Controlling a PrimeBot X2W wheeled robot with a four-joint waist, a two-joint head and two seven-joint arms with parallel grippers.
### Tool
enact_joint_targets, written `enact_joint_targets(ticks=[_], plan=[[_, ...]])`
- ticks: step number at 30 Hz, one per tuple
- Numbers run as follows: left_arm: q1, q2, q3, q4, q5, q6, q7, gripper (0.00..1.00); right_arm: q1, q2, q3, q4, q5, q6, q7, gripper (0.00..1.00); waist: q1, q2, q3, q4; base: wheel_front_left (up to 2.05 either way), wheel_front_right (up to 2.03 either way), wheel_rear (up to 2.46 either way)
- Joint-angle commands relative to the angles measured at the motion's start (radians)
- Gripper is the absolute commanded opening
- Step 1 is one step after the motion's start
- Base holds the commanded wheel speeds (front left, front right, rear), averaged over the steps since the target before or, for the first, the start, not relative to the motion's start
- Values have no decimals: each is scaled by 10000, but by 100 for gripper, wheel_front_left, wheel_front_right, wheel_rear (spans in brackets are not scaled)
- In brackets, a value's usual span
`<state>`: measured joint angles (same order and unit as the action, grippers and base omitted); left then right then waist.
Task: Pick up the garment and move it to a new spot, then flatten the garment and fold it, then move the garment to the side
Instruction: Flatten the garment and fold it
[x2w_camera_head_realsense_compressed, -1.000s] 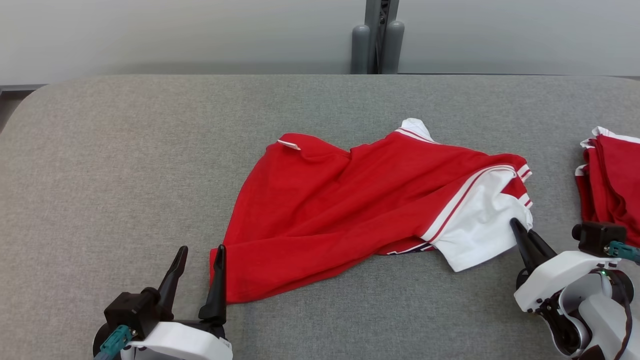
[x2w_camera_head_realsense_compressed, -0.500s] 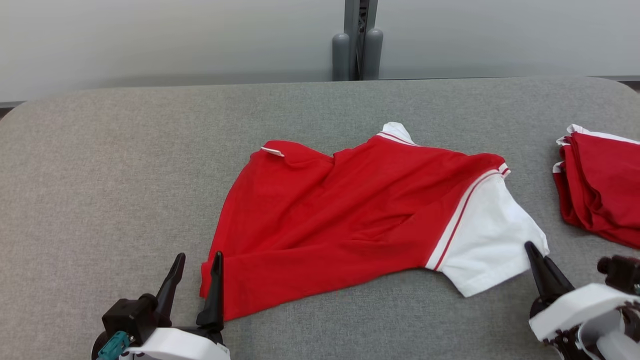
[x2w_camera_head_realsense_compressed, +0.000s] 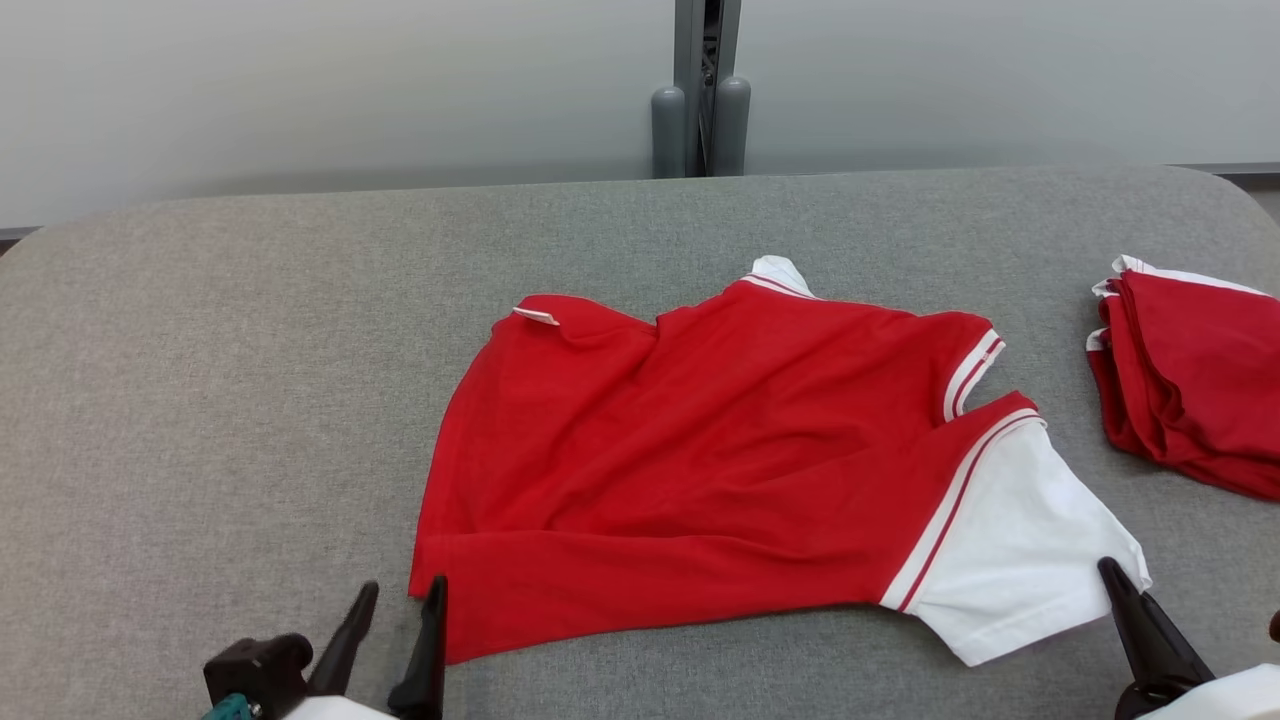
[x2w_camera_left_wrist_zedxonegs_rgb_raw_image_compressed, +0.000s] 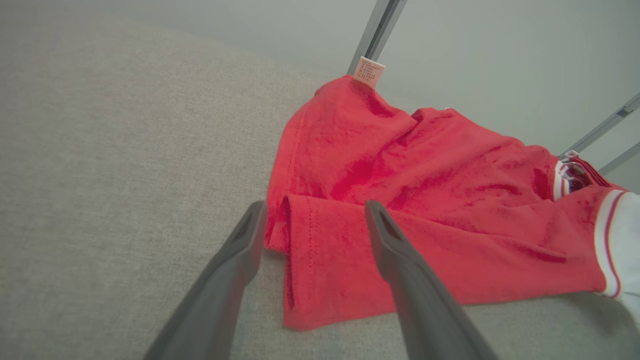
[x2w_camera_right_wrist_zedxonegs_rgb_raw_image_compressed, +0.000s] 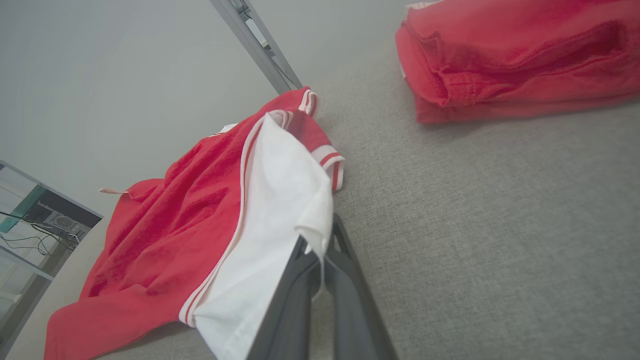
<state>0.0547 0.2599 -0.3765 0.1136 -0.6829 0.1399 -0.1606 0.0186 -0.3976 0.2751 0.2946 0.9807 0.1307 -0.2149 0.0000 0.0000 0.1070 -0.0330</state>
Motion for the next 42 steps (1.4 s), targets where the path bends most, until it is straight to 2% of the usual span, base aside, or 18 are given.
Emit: enact_joint_targets(ticks=[1,6,11,31,32,33,35,36,37,38,42], plan=[[113,34,12,2,-92,-67,90,100,90,-51,-116,-102,-45,1,51,0,0,0,7,0,0,0,0],[573,29,-48,21,-875,-260,988,100,449,205,-587,-449,-386,1,427,0,0,0,-6,25,0,0,0],[793,-74,-28,-3,-1337,-303,1322,100,673,464,-1044,-508,-765,1,722,0,0,0,-21,65,0,0,0],[-426,-1112,126,2961,-2297,-1096,1056,100,662,1200,-1643,-1065,-1658,1,1623,0,0,0,2,-450,0,0,0],[-473,-1135,130,3098,-2307,-1128,997,95,659,1219,-1648,-1082,-1669,1,1616,0,0,0,9,-455,0,0,0],[-532,-1164,132,3228,-2318,-1179,957,83,654,1238,-1656,-1103,-1699,1,1632,0,0,0,17,-456,0,0,0],[-606,-1212,111,3451,-2328,-1294,877,44,640,1262,-1669,-1134,-1727,1,1669,0,0,0,23,-456,0,0,0],[-626,-1238,83,3543,-2324,-1356,849,33,633,1274,-1676,-1147,-1731,1,1683,0,0,0,28,-454,0,0,0],[-647,-1272,49,3599,-2343,-1410,832,14,626,1280,-1687,-1162,-1741,1,1691,0,0,0,34,-449,0,0,0],[-660,-1296,12,3638,-2363,-1494,826,0,622,1282,-1709,-1178,-1758,1,1688,0,0,0,39,-438,0,0,0],[-700,-1248,-31,3560,-2379,-1722,761,0,607,1292,-1770,-1205,-1790,1,1675,0,0,0,55,-399,0,0,0]])
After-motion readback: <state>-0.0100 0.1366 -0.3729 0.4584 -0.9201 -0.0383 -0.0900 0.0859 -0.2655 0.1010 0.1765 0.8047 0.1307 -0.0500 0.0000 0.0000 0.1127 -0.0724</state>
